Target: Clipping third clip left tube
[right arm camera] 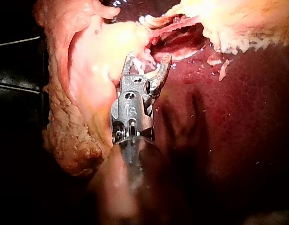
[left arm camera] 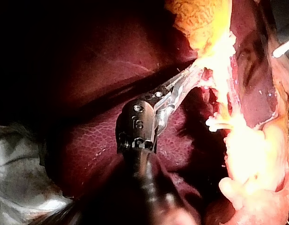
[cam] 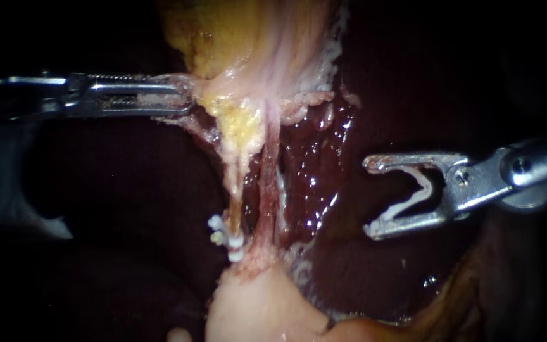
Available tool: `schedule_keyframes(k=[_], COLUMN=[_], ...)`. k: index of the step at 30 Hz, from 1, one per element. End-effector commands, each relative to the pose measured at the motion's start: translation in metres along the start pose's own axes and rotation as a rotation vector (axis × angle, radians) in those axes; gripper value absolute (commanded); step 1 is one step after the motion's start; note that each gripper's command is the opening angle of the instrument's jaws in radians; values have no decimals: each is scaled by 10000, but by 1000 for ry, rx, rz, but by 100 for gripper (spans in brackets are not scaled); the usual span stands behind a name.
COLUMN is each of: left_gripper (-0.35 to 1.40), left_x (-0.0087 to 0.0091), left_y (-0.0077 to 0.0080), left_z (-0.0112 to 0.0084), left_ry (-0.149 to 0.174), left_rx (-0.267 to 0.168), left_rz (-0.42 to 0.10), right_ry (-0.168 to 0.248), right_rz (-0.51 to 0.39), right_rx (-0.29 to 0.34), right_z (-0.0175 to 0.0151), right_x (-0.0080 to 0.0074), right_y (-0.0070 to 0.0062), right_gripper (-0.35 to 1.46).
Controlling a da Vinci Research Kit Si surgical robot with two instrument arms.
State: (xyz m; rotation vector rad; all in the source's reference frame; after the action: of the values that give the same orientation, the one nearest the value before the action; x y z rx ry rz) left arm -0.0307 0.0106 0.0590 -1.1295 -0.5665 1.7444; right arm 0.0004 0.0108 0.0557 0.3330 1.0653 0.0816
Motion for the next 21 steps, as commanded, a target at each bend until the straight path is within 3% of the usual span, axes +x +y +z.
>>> schedule_keyframes(k=[1,5,10,14,18,21], left_gripper=[-35,-35,-35,-35,-35,-35], left_x=[2,19,50,64,65,63], left_y=[0,4,11,14,13,14], left_z=[-3,-24,-64,-89,-96,-93], left_ry=[-1,-11,30,50,50,52], left_rx=[-2,-11,-4,4,7,10], left_rz=[-1,-10,-32,-44,-46,-46], right_ry=[0,0,0,0,2,37], right_rz=[0,0,0,0,-1,0], right_rx=[0,0,0,0,12,24], right_z=[0,0,1,0,1,6], right_x=[0,-1,-1,-1,0,5], right_y=[0,0,1,1,0,-2], right_gripper=[50,50,50,50,50,50])
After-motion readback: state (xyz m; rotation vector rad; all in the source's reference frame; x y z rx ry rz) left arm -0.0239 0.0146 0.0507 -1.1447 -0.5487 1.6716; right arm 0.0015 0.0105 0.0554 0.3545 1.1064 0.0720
